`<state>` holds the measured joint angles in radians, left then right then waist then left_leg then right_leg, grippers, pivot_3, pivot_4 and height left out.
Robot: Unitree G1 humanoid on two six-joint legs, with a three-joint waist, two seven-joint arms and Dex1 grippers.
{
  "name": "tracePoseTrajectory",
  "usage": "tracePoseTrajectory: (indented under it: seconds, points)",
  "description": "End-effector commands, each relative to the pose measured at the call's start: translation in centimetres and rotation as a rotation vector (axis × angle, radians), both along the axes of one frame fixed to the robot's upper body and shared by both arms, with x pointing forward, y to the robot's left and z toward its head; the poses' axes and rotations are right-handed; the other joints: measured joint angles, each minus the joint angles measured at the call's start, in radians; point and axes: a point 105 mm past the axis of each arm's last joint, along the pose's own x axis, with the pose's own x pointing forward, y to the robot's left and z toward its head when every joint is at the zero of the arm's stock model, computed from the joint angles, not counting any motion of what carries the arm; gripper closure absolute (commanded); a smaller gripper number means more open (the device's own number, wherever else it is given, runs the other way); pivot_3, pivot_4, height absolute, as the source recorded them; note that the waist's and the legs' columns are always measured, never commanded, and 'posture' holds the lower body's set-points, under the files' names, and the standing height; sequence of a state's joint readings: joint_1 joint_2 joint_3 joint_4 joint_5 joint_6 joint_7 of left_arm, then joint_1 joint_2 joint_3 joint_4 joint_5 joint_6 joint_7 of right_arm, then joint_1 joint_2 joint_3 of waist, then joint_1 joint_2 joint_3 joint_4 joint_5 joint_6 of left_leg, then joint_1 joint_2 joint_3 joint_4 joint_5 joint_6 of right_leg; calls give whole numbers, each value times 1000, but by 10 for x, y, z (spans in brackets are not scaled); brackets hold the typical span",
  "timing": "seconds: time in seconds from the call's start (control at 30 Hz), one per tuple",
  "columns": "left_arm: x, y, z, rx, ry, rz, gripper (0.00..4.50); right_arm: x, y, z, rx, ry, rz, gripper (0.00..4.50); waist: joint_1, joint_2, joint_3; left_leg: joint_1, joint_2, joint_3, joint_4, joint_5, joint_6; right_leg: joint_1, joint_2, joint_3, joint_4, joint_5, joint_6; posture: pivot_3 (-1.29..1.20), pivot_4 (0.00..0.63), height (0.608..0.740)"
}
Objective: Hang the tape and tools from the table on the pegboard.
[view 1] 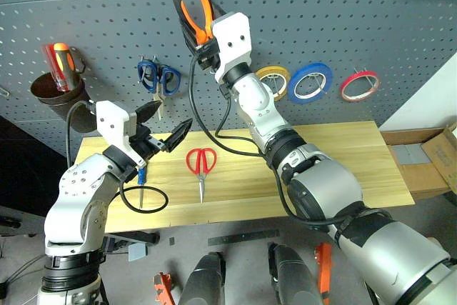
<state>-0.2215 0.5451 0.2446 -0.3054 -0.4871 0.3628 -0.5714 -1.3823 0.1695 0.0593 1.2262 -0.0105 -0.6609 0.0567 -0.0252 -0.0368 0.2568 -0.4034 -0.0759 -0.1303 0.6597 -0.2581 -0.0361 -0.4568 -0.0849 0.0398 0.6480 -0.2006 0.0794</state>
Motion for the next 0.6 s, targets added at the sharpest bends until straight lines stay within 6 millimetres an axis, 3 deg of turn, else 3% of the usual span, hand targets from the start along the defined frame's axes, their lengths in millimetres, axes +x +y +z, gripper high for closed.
tracePoseTrajectory:
  seconds: [0.03,0.33,0.6]
  points:
    - [-2,1,11,5,-52,5,0,-9,8,10,53,-30,16,1728,0,0,0,0,0,0,0,0,0,0,0,0,0,0,0,208,275,740]
    - [-3,15,20,23,-90,65,0,-23,14,34,91,-125,19,1728,1,1,2,0,0,0,-1,0,0,0,0,0,0,0,0,267,284,740]
    - [-5,18,22,36,-91,83,0,-8,17,-14,-47,-24,-36,1728,15,4,9,1,0,0,-2,0,0,0,0,0,0,0,-1,304,302,740]
